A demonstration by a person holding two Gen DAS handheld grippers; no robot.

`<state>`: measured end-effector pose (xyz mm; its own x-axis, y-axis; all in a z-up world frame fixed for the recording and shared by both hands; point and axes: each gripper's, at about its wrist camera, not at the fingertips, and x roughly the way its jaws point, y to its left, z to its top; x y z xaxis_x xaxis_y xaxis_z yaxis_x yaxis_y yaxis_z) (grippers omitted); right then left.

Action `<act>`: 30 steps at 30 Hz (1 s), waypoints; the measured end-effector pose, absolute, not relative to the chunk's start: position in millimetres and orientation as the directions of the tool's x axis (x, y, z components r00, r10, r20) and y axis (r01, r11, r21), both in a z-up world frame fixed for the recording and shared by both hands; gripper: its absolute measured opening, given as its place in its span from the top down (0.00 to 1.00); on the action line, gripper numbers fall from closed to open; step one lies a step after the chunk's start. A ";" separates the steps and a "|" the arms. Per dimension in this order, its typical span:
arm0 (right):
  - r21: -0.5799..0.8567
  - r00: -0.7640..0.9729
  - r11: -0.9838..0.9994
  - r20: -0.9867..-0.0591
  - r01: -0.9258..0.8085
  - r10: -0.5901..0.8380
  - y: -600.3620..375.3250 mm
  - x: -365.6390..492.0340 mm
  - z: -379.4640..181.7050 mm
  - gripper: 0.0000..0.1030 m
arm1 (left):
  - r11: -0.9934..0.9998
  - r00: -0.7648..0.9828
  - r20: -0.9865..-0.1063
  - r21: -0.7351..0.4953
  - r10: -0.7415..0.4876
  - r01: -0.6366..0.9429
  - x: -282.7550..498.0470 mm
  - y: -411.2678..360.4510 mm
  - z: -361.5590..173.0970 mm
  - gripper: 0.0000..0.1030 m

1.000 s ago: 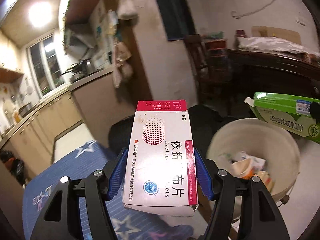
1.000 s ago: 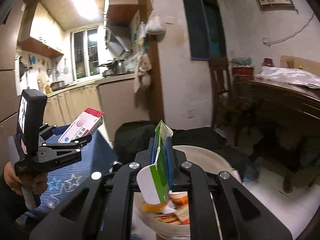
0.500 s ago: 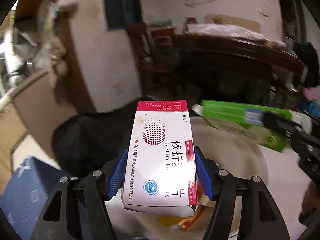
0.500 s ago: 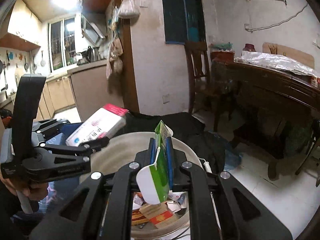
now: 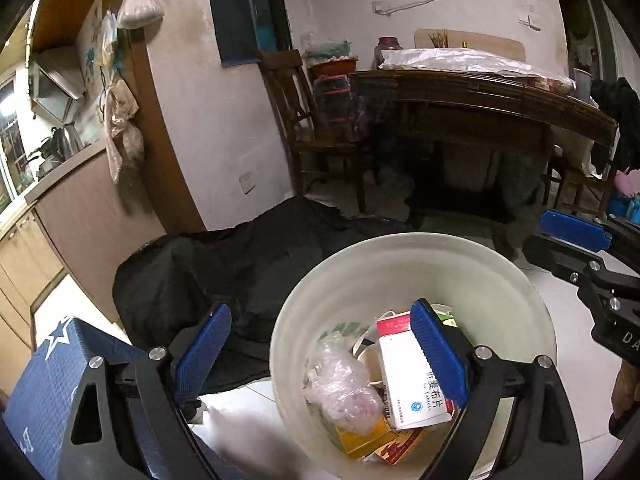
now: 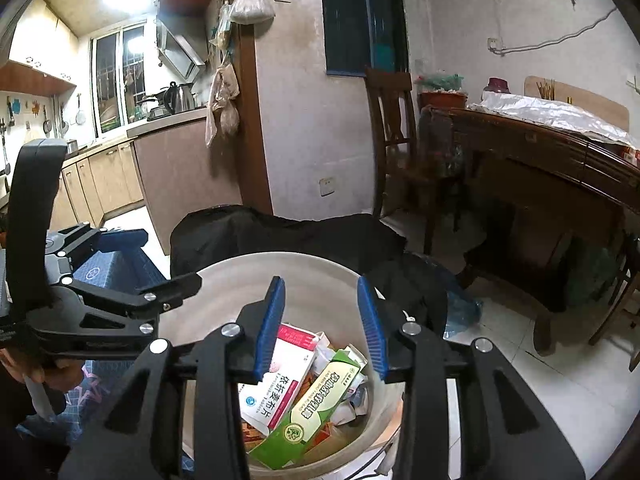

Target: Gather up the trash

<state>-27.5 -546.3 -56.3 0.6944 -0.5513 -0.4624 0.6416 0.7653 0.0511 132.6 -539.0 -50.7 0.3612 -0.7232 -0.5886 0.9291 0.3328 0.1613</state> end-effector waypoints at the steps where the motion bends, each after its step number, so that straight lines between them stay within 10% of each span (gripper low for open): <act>1: 0.055 0.698 0.766 -0.460 0.640 -0.550 -543.8 -28.8 -56.0 0.65 | 0.337 0.372 -0.585 0.173 -0.721 0.926 131.1 -537.0 -50.2 0.12; 8: 0.041 0.694 0.746 -0.402 0.665 -0.597 -502.9 -50.6 -51.4 0.07 | 0.335 0.405 -0.543 0.229 -0.735 0.914 107.3 -495.7 -41.1 0.12; 30: -0.094 0.495 0.615 -0.505 0.783 -0.707 -328.6 -147.2 -62.5 0.05 | 0.355 0.420 -0.493 0.224 -0.762 0.908 20.1 -265.1 -55.5 0.05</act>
<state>-147.2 -328.6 -62.5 0.4947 -0.7074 -0.5049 0.7833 0.6146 -0.0936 20.1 -265.1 -55.5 0.4195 -0.7623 -0.4928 0.9077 0.3547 0.2241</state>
